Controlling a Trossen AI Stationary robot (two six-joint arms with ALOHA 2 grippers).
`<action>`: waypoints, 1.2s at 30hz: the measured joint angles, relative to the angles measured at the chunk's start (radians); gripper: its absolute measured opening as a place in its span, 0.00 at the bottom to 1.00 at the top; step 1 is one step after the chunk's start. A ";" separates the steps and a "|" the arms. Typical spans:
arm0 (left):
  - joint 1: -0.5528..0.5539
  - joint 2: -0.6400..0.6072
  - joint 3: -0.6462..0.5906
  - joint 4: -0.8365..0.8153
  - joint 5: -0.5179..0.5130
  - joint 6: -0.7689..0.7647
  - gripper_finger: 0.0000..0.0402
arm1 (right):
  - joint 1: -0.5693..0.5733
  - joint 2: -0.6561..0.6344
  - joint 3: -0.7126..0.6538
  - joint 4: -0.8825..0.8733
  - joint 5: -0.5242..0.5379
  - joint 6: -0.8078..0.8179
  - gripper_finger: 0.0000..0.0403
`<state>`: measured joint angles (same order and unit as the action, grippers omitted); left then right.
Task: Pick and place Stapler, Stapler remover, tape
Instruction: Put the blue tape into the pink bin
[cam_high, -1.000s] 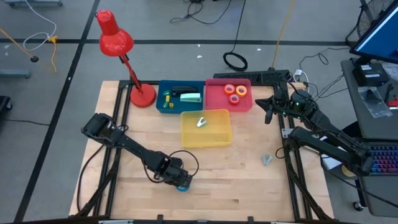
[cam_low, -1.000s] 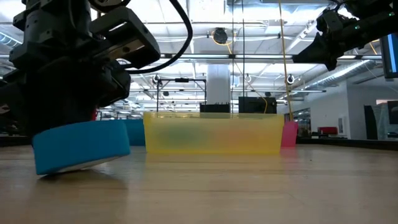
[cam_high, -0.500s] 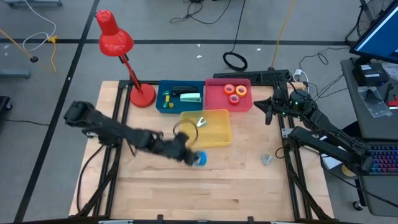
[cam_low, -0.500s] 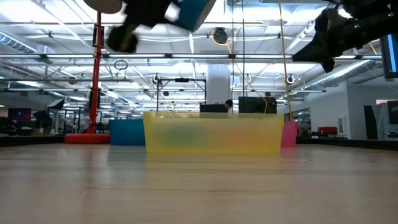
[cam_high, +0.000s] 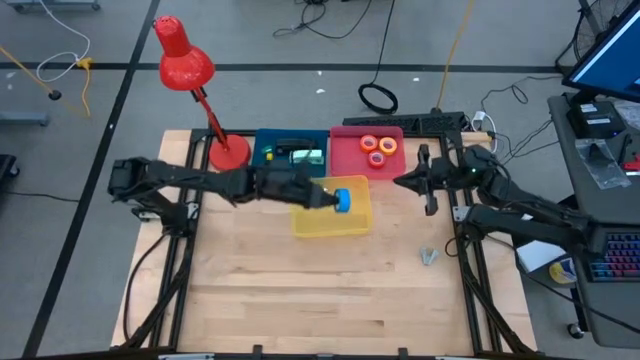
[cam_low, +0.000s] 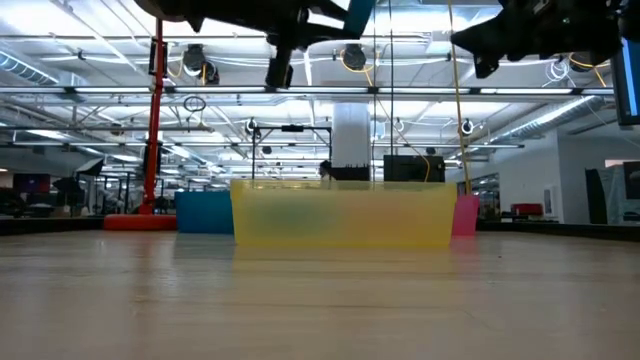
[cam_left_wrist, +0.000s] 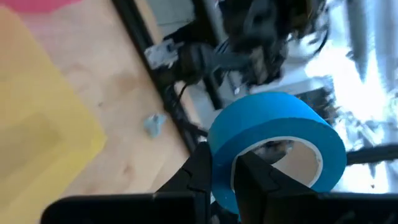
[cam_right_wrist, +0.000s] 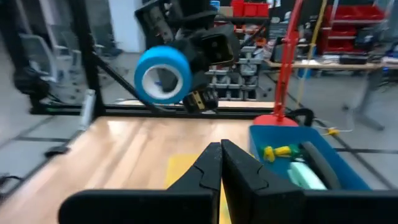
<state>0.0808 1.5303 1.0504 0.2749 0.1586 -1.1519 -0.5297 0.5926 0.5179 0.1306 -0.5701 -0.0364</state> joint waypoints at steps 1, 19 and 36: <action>0.020 0.002 0.000 0.019 0.021 -0.015 0.09 | 0.014 0.012 0.000 0.013 0.035 -0.019 0.01; 0.131 0.089 0.002 0.205 0.155 -0.288 0.09 | 0.129 0.407 0.000 0.590 0.158 -0.189 0.39; 0.120 0.088 0.002 0.199 0.153 -0.363 0.09 | 0.153 0.598 0.168 0.617 0.145 -0.190 0.52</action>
<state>0.2011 1.6184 1.0519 0.4741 0.3111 -1.5146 -0.3771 1.1908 0.6857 0.7475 -0.4252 -0.2264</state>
